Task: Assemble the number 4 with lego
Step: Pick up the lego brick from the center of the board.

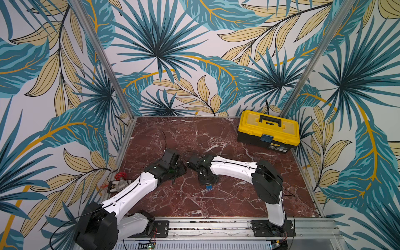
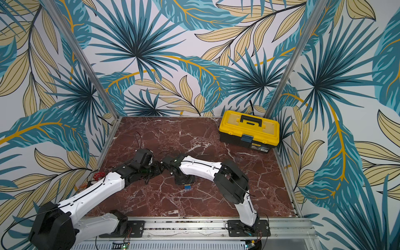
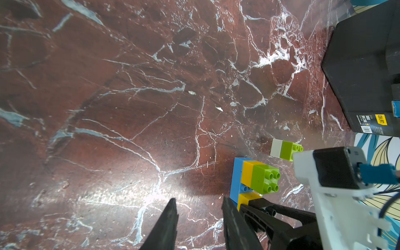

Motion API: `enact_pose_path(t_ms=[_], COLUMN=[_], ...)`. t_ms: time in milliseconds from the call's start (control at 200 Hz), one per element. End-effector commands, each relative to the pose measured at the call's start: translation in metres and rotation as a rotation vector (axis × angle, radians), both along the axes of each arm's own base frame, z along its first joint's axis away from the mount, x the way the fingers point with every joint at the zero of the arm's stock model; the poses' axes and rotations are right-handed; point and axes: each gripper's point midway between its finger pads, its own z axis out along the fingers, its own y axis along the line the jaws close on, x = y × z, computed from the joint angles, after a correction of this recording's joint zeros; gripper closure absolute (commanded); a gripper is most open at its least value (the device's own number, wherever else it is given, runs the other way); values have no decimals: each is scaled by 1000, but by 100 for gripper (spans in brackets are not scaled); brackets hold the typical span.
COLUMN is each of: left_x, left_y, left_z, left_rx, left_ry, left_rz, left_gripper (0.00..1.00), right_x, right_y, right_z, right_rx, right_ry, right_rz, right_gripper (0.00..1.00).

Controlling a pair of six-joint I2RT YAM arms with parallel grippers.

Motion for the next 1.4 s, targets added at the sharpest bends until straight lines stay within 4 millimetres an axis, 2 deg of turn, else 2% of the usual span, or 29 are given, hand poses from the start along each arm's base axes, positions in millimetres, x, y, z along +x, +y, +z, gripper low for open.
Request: enact_pose_path(t_ms=[0, 245, 591, 811, 1011, 1397], left_x=[-1, -1, -2, -1, 1, 2], left_y=[1, 0, -1, -2, -3, -3], left_z=[-6, -9, -11, -11, -9, -8], left_rx=[-3, -5, -5, -7, -4, 0], left_ry=[7, 15, 24, 26, 25, 27], left_rz=[0, -4, -12, -13, -13, -12], left_gripper=[63, 63, 64, 66, 66, 67], right_x=[0, 2, 6, 6, 1, -22], right_y=[-1, 3, 1, -1, -4, -27], right_z=[-3, 5, 4, 2, -9, -49], right_rx=[-10, 23, 22, 18, 4, -42], right_ry=[12, 0, 0, 7, 34, 115], right_rz=[-3, -5, -23, -26, -26, -52], right_gripper=[56, 56, 56, 65, 74, 78])
